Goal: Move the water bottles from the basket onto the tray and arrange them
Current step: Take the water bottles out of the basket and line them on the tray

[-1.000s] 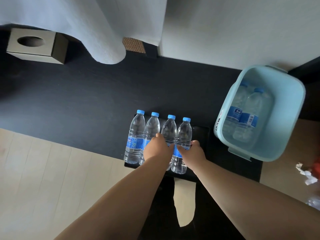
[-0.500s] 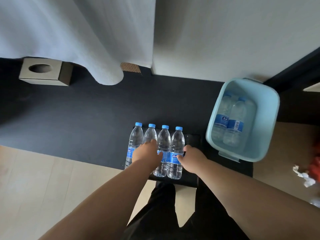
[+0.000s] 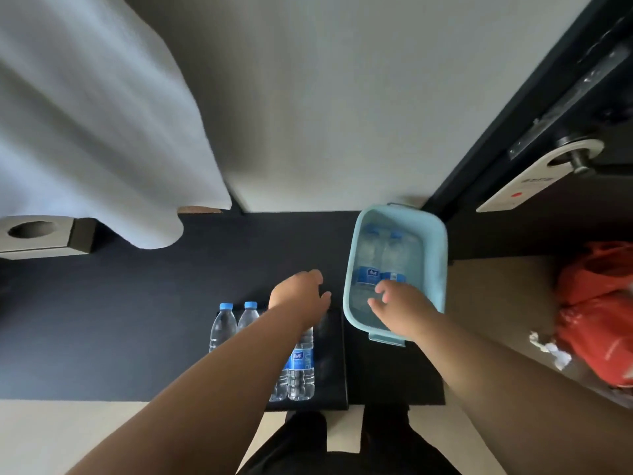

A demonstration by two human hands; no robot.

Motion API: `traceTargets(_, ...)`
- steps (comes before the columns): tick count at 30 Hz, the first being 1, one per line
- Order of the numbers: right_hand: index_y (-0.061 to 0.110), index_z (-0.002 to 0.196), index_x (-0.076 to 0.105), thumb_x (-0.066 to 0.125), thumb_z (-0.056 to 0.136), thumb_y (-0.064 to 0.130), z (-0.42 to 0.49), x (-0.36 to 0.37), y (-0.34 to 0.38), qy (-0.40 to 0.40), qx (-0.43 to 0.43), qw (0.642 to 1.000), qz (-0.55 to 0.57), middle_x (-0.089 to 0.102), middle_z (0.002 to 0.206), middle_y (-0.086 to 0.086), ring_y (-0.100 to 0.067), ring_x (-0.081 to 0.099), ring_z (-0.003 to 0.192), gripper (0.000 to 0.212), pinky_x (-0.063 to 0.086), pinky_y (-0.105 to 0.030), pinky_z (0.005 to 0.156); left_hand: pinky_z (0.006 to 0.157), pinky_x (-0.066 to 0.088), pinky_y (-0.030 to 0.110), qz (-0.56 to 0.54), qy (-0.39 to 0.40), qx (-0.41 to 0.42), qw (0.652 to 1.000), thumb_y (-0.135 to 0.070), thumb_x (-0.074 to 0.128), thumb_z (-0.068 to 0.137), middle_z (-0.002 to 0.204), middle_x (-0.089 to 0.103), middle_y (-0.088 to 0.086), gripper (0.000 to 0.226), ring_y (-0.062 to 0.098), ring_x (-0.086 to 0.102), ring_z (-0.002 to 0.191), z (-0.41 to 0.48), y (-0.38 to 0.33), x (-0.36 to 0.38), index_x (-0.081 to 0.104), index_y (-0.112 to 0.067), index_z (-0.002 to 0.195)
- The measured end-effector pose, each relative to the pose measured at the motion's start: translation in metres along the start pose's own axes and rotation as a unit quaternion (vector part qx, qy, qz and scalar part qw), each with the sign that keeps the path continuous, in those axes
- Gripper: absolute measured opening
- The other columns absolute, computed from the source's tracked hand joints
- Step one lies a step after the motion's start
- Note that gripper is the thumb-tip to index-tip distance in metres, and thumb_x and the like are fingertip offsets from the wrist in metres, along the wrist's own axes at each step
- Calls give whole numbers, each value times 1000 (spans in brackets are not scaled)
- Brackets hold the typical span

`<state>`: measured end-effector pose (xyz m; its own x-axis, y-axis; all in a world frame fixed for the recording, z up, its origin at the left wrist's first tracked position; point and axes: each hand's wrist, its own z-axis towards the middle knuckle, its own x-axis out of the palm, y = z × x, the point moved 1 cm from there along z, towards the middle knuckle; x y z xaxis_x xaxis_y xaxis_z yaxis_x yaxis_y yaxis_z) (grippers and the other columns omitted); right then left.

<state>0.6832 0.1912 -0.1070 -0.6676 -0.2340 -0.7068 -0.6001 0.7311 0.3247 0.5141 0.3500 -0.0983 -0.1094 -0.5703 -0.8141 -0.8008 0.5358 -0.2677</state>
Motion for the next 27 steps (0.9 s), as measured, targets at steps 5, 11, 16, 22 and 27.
traceTargets(5,23,132,59,53,101,54,12,-12,-53,-19,19,999,-19,62,111,4,-17,61,94,45,50,-35,76,68,54,37,30,21,46,998,-48,54,89,101,67,-7,32,21,65,86,21,-49,6,59,-30,115)
traceTargets(11,21,127,60,54,100,52,30,-14,-71,-24,2,999,-49,62,117,-3,-24,64,99,42,47,-35,74,68,50,37,64,65,63,994,-38,53,90,107,66,-2,25,24,61,88,44,-92,25,58,-26,112)
traceTargets(16,19,113,54,55,101,40,58,-12,-72,-4,20,999,-48,61,108,-7,-24,63,86,25,52,-36,69,62,50,35,10,84,-17,996,-31,55,93,97,64,-2,21,24,63,82,69,-115,48,59,-22,111)
traceTargets(22,14,116,47,64,93,32,98,4,-64,13,118,992,36,65,115,-13,-37,67,103,34,44,-36,72,78,50,40,-62,116,-117,984,-34,60,96,121,63,16,49,32,63,103,97,-132,95,52,-3,133)
traceTargets(27,16,109,33,65,94,49,123,23,-74,14,175,980,91,66,116,-14,-38,67,105,48,44,-36,71,89,42,40,-77,142,-95,982,-24,41,103,133,63,8,49,33,62,112,106,-136,105,39,-11,150)
